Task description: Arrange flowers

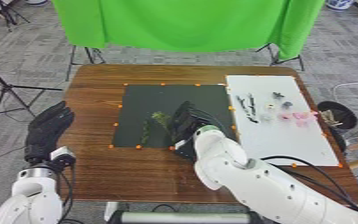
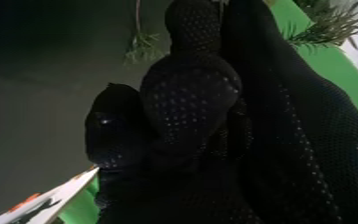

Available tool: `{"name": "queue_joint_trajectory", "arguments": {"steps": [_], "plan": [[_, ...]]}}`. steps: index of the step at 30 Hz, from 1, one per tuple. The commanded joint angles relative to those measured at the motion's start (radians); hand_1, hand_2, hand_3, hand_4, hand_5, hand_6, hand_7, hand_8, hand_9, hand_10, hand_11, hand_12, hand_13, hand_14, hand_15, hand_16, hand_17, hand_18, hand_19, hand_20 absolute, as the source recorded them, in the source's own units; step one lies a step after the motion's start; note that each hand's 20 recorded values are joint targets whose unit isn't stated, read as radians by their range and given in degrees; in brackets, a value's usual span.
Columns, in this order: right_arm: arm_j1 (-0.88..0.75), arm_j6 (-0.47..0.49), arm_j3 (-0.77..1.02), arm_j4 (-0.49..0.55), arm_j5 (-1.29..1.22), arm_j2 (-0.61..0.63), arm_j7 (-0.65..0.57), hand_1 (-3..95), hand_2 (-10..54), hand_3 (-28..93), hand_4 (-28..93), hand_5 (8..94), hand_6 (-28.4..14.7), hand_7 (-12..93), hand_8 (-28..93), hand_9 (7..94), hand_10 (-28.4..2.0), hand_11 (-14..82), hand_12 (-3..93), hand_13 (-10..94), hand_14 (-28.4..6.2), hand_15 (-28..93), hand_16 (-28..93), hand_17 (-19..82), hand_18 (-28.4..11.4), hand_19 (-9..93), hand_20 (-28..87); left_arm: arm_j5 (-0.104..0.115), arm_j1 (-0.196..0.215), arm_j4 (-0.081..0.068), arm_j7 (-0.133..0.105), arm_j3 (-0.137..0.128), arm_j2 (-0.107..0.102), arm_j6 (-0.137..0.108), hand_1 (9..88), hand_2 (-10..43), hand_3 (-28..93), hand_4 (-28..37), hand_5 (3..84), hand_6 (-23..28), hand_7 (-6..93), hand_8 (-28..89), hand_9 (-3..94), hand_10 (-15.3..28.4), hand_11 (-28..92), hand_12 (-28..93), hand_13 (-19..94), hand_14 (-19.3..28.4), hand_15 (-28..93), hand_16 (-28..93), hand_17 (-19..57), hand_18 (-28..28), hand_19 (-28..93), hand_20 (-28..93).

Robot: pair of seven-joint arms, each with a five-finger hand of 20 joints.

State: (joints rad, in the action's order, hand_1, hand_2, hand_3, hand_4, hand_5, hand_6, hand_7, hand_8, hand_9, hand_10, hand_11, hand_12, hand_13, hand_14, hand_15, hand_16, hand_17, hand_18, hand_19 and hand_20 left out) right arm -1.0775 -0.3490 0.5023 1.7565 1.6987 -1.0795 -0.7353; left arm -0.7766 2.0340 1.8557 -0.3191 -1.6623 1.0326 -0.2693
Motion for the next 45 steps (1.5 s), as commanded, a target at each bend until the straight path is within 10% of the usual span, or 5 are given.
{"name": "queue_joint_trajectory", "arguments": {"steps": [1, 45], "plan": [[0.000, -0.001, -0.006, 0.008, -0.003, -0.008, -0.009, 55.2, -9.5, 60, -16, 80.5, -2.8, 25, 9, 93.2, -11.0, 28.0, 21.1, 94, -2.1, 54, 22, 73, -6.3, 90, 27, -0.023, 0.009, 0.005, 0.011, -0.004, 0.000, 0.013, 41.5, -4.3, 72, -14.2, 49.1, 0.6, 20.1, -10, 42.5, 12.5, 22, 10, 37, 13.8, 22, -2, 17.7, 11.0, 9, 30], [0.000, 0.038, -0.009, 0.029, 0.178, 0.017, 0.070, 39.2, -9.5, 65, -14, 72.6, -3.1, 20, -9, 90.3, -13.0, 27.0, 20.4, 94, -2.7, 49, 23, 73, -5.1, 85, 25, -0.030, 0.000, 0.001, 0.015, 0.000, -0.003, 0.020, 41.0, -5.2, 72, -14.2, 49.1, 0.3, 19.8, -10, 42.7, 12.2, 21, 10, 37, 13.8, 22, -2, 16.5, 11.0, 10, 28]]}}
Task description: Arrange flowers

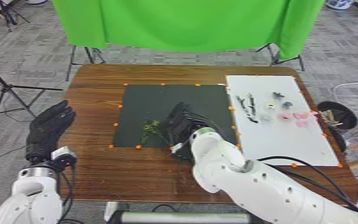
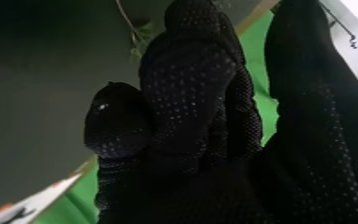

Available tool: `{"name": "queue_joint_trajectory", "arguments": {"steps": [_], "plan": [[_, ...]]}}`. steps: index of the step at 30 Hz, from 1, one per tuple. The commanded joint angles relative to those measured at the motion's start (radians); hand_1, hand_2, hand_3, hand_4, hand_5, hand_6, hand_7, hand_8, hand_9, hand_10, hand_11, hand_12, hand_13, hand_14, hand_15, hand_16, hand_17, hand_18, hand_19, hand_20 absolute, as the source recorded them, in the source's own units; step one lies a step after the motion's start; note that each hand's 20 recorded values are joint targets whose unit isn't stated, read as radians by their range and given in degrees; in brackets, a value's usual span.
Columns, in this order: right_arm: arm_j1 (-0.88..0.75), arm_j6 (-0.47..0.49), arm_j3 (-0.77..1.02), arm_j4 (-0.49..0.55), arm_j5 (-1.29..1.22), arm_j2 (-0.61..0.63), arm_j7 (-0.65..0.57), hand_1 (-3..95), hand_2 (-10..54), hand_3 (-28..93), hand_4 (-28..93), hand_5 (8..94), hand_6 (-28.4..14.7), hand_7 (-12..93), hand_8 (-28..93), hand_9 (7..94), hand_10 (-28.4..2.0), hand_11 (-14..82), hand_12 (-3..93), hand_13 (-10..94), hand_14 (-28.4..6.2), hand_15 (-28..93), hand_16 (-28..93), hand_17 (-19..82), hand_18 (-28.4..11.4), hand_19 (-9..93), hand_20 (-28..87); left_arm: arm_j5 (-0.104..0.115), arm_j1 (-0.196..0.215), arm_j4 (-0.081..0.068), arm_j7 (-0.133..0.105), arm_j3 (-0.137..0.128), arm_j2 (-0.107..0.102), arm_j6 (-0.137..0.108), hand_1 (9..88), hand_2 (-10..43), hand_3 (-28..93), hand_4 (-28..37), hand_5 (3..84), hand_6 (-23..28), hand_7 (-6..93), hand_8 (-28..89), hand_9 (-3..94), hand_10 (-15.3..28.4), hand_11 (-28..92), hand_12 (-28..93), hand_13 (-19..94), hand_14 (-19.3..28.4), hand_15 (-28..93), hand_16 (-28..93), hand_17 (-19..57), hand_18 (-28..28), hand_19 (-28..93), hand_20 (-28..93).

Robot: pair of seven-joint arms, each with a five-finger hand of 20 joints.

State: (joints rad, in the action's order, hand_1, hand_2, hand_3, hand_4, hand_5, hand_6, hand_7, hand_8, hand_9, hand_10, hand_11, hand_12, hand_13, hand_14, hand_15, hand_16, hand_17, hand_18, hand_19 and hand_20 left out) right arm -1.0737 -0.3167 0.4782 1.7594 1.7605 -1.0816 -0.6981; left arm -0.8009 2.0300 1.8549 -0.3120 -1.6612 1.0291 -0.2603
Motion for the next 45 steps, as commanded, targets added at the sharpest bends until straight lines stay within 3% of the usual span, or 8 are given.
{"name": "queue_joint_trajectory", "arguments": {"steps": [1, 11, 16, 22, 24, 28, 29, 45], "plan": [[-0.001, 0.001, 0.016, 0.031, 0.125, 0.024, 0.035, 39.2, -9.5, 65, -14, 72.5, -3.0, 20, -9, 90.2, -12.9, 27.1, 20.4, 94, -2.7, 49, 23, 73, -5.1, 85, 25, -0.006, 0.005, 0.002, 0.007, -0.002, 0.001, 0.012, 41.0, -5.2, 72, -14.2, 49.0, 0.3, 19.8, -10, 42.7, 12.2, 21, 10, 37, 13.8, 22, -2, 16.5, 11.0, 10, 28], [-0.006, -0.027, 0.085, 0.096, 0.146, 0.091, 0.113, 35.4, -9.5, 66, -13, 72.1, -2.0, 21, -10, 89.3, -12.3, 27.8, 20.7, 94, -3.0, 48, 24, 72, -6.3, 86, 27, -0.006, 0.005, -0.001, 0.014, -0.006, 0.002, 0.016, 41.1, -5.2, 72, -14.1, 49.1, 0.2, 19.9, -10, 42.7, 12.1, 21, 10, 37, 13.8, 22, -2, 16.4, 11.1, 10, 28], [0.002, -0.023, 0.070, 0.136, 0.058, 0.119, 0.245, 27.8, -7.1, 67, -12, 70.8, -1.4, 21, -10, 82.3, -15.0, 19.3, 18.2, 94, -4.2, 45, 27, 69, -8.5, 89, 28, -0.007, 0.009, 0.000, 0.016, -0.009, 0.005, 0.019, 41.1, -5.3, 72, -14.1, 49.1, 0.2, 19.9, -10, 42.7, 12.0, 21, 10, 37, 13.8, 22, -2, 16.3, 11.1, 10, 28], [-0.004, 0.208, 0.073, 0.142, -0.060, 0.139, 0.439, 23.9, 1.0, 66, -13, 65.1, -1.8, 20, -9, 69.9, -14.7, 11.6, 14.6, 94, -4.4, 48, 28, 67, -10.5, 93, 32, -0.010, 0.007, 0.000, 0.016, -0.009, 0.007, 0.031, 41.1, -5.4, 72, -14.1, 49.1, 0.1, 19.9, -10, 42.7, 12.1, 21, 10, 37, 13.8, 22, -2, 16.3, 11.0, 10, 28], [-0.014, 0.310, 0.095, 0.130, -0.083, 0.145, 0.495, 23.0, 2.9, 66, -14, 62.9, -2.0, 20, -9, 66.2, -13.8, 9.6, 13.1, 94, -4.1, 52, 26, 67, -11.1, 93, 37, -0.011, 0.019, 0.015, 0.015, -0.008, 0.004, 0.018, 41.2, -5.4, 72, -14.2, 49.1, 0.2, 19.8, -10, 42.6, 12.2, 21, 10, 37, 13.8, 22, -2, 16.3, 11.0, 10, 28], [-0.012, 0.492, 0.131, 0.093, -0.083, 0.133, 0.487, 20.5, 7.7, 66, -16, 57.7, -2.5, 17, -9, 60.6, -13.6, 7.4, 10.9, 94, -4.1, 55, 25, 67, -12.1, 93, 42, -0.008, 0.011, 0.012, 0.013, 0.004, 0.001, 0.002, 41.1, -5.4, 72, -14.2, 49.1, 0.2, 19.9, -10, 42.4, 12.1, 21, 10, 37, 13.8, 22, -2, 16.2, 11.0, 10, 28], [-0.001, 0.503, 0.123, 0.082, -0.083, 0.127, 0.472, 19.6, 9.0, 66, -17, 56.8, -2.9, 15, -8, 58.8, -13.6, 7.1, 9.9, 94, -4.2, 55, 25, 67, -12.3, 93, 43, -0.008, 0.007, 0.003, 0.014, -0.001, 0.005, 0.012, 41.1, -5.4, 72, -14.2, 49.0, 0.2, 19.9, -10, 42.4, 12.1, 21, 10, 37, 13.8, 22, -2, 16.2, 11.0, 10, 28], [-0.004, 0.518, 0.129, 0.034, -0.039, 0.121, 0.406, 17.1, 10.8, 66, -17, 52.2, -4.3, 11, -8, 53.1, -12.9, 6.2, 7.4, 93, -4.9, 55, 25, 67, -13.3, 93, 44, -0.008, 0.001, -0.001, 0.016, 0.001, 0.006, 0.017, 41.0, -5.3, 72, -14.0, 49.0, 0.2, 19.9, -10, 42.4, 12.1, 21, 10, 37, 13.7, 22, -2, 16.1, 11.0, 10, 28]]}}
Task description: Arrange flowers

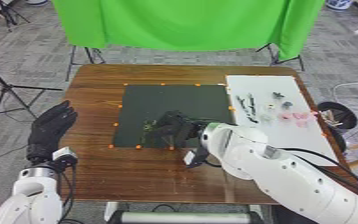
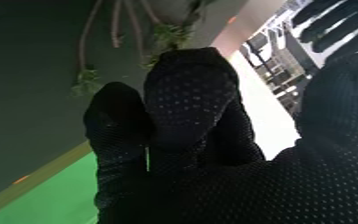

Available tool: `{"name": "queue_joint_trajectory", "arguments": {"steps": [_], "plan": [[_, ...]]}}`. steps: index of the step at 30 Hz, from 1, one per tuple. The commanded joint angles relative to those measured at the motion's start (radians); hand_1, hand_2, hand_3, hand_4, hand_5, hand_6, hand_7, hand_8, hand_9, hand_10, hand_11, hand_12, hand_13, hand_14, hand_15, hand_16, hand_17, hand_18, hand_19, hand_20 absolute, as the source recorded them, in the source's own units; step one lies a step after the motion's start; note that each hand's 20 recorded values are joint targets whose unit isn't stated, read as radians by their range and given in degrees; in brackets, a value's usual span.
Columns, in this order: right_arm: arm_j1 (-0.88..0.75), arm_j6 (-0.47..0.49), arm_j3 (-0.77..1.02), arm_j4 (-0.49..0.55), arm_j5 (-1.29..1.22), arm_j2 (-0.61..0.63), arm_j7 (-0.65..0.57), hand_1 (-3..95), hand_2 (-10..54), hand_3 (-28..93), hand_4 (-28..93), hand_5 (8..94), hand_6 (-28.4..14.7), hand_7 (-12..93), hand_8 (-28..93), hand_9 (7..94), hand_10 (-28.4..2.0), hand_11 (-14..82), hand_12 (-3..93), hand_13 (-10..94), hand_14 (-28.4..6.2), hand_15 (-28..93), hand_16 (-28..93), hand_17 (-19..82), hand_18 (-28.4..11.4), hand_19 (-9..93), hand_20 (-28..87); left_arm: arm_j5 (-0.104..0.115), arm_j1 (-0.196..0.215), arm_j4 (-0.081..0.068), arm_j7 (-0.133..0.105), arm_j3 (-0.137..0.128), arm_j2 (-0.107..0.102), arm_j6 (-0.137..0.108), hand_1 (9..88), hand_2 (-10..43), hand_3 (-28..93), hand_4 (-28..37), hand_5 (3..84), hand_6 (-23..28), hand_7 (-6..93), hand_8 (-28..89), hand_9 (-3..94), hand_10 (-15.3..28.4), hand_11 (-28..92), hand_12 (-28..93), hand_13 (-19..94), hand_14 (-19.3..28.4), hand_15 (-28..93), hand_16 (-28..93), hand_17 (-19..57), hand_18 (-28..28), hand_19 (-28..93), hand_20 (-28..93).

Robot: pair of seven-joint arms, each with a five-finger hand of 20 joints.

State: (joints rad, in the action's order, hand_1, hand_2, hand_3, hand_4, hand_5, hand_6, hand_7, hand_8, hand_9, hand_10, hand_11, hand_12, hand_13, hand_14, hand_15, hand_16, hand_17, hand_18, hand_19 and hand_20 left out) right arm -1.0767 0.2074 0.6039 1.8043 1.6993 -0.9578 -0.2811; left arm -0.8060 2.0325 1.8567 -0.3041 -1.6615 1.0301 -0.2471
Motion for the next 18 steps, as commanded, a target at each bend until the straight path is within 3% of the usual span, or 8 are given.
{"name": "queue_joint_trajectory", "arguments": {"steps": [1, 10, 18], "plan": [[0.000, -0.006, 0.003, -0.011, 0.025, -0.004, -0.016, 17.0, 10.8, 66, -17, 52.2, -4.3, 11, -8, 53.1, -12.9, 6.2, 7.3, 93, -4.9, 55, 25, 67, -13.4, 93, 44, -0.004, 0.000, -0.001, 0.007, 0.001, 0.005, 0.003, 41.0, -5.4, 72, -14.0, 49.0, 0.1, 20.0, -10, 42.3, 12.1, 21, 10, 37, 13.7, 22, -2, 16.1, 11.0, 10, 28], [0.001, -0.013, 0.000, -0.016, 0.044, -0.006, -0.039, 16.5, 10.0, 66, -17, 52.2, -4.5, 11, -8, 53.1, -13.2, 6.4, 7.2, 93, -5.0, 55, 25, 66, -13.6, 93, 43, -0.003, -0.002, -0.002, 0.005, 0.004, 0.005, 0.006, 41.1, -5.4, 72, -14.2, 49.0, 0.1, 19.8, -10, 42.3, 12.0, 21, 10, 37, 13.7, 22, -2, 16.0, 11.0, 10, 28], [-0.002, -0.094, 0.006, 0.002, -0.014, -0.006, -0.018, 16.1, 9.1, 66, -17, 52.5, -4.5, 11, -8, 53.5, -13.2, 6.5, 7.3, 93, -5.1, 55, 25, 66, -13.7, 93, 42, -0.003, 0.004, 0.001, 0.009, 0.001, 0.007, 0.005, 41.1, -5.4, 72, -14.2, 49.0, 0.0, 20.0, -10, 42.3, 12.1, 21, 10, 37, 13.7, 22, -2, 15.9, 11.1, 11, 28]]}}
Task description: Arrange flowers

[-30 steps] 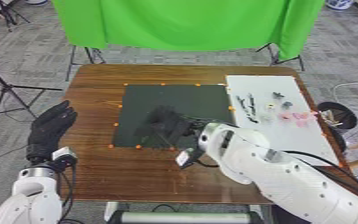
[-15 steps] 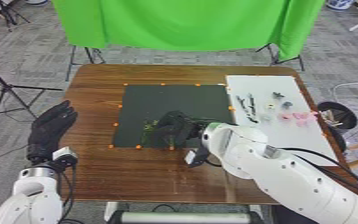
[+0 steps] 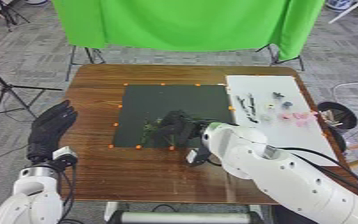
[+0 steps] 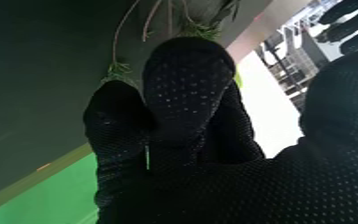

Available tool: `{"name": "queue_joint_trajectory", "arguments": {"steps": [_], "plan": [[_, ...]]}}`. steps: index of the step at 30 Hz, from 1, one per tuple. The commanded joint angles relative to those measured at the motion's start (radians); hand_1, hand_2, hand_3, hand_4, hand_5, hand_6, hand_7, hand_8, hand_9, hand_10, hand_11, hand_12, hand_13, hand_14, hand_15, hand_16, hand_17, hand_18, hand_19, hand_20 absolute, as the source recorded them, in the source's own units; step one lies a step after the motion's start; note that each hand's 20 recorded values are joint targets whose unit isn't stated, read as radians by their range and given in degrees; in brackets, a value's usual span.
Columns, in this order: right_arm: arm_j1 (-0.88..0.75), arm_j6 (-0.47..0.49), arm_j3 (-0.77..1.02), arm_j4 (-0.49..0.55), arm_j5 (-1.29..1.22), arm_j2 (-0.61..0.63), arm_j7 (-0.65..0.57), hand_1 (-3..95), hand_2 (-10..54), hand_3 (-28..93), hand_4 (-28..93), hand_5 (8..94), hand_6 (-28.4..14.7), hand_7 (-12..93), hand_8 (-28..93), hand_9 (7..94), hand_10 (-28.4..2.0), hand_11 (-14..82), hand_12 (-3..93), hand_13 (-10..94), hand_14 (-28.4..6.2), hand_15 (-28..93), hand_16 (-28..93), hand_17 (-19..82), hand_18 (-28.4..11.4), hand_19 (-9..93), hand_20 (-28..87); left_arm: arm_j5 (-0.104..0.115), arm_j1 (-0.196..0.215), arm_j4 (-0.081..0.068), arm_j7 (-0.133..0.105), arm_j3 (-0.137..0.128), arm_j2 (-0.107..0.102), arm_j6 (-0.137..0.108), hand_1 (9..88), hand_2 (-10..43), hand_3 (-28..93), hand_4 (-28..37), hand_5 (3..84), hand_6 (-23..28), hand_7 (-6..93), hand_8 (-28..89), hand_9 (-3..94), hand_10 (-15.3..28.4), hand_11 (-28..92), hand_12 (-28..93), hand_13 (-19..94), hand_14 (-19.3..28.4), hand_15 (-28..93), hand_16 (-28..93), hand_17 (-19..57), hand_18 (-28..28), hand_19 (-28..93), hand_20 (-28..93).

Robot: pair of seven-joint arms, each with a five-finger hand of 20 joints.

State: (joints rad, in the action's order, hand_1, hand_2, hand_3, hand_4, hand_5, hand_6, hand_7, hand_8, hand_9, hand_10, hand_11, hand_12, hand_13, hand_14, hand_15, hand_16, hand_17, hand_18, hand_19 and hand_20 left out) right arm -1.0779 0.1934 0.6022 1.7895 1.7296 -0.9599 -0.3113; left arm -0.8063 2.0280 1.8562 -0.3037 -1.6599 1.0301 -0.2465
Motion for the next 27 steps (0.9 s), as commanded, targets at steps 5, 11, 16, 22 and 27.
{"name": "queue_joint_trajectory", "arguments": {"steps": [5, 11, 16, 22, 27], "plan": [[-0.005, -0.138, 0.043, 0.039, -0.082, -0.003, 0.038, 16.0, 8.7, 66, -16, 53.1, -4.4, 11, -8, 54.4, -13.1, 6.7, 7.4, 93, -5.2, 54, 25, 66, -13.7, 93, 42, -0.005, 0.002, -0.002, 0.010, 0.004, 0.006, 0.009, 41.1, -5.4, 72, -14.1, 49.1, 0.1, 19.8, -10, 42.3, 12.0, 21, 10, 37, 13.7, 22, -2, 15.9, 11.0, 11, 28], [0.019, -0.473, 0.042, 0.077, 0.098, 0.030, 0.016, 22.0, 4.2, 67, -15, 59.9, -1.1, 16, -10, 62.3, -12.2, 8.4, 8.5, 93, -5.5, 52, 25, 65, -13.2, 93, 39, -0.005, 0.004, -0.001, 0.009, 0.002, 0.007, 0.009, 41.2, -5.3, 72, -14.2, 49.1, 0.0, 19.8, -10, 42.4, 12.1, 21, 10, 37, 13.7, 22, -2, 15.9, 11.0, 11, 28], [0.057, -0.290, 0.127, 0.076, 0.297, 0.055, -0.282, 23.6, -7.9, 69, -13, 58.5, -1.6, 16, -9, 59.4, -13.3, 7.9, 11.1, 89, -5.4, 53, 25, 62, -12.8, 93, 38, -0.004, 0.012, 0.003, 0.009, -0.005, 0.007, 0.006, 41.3, -5.3, 72, -14.3, 49.2, 0.1, 19.8, -10, 42.4, 12.1, 21, 10, 37, 13.6, 22, -2, 15.9, 11.0, 10, 28], [0.080, -0.090, 0.184, -0.010, 0.248, 0.083, -0.416, 20.1, -9.5, 62, -13, 43.5, -3.1, 8, -6, 44.7, -18.6, 4.7, 11.0, 86, -6.4, 55, 24, 59, -14.4, 93, 38, -0.006, 0.010, 0.002, 0.012, -0.001, 0.007, 0.009, 41.2, -5.3, 72, -14.2, 49.1, 0.0, 20.0, -10, 42.4, 12.1, 21, 10, 37, 13.7, 22, -2, 16.0, 10.9, 10, 28], [0.052, 0.020, 0.227, -0.038, 0.206, 0.108, -0.469, 18.3, -9.5, 58, -13, 36.8, -2.3, 4, -5, 38.5, -21.6, 2.9, 9.9, 85, -7.1, 56, 23, 59, -14.9, 93, 38, -0.005, 0.013, 0.003, 0.015, -0.002, 0.007, 0.010, 41.2, -5.3, 72, -14.1, 49.2, 0.0, 19.9, -10, 42.4, 12.1, 21, 10, 37, 13.7, 22, -2, 16.0, 10.9, 10, 28]]}}
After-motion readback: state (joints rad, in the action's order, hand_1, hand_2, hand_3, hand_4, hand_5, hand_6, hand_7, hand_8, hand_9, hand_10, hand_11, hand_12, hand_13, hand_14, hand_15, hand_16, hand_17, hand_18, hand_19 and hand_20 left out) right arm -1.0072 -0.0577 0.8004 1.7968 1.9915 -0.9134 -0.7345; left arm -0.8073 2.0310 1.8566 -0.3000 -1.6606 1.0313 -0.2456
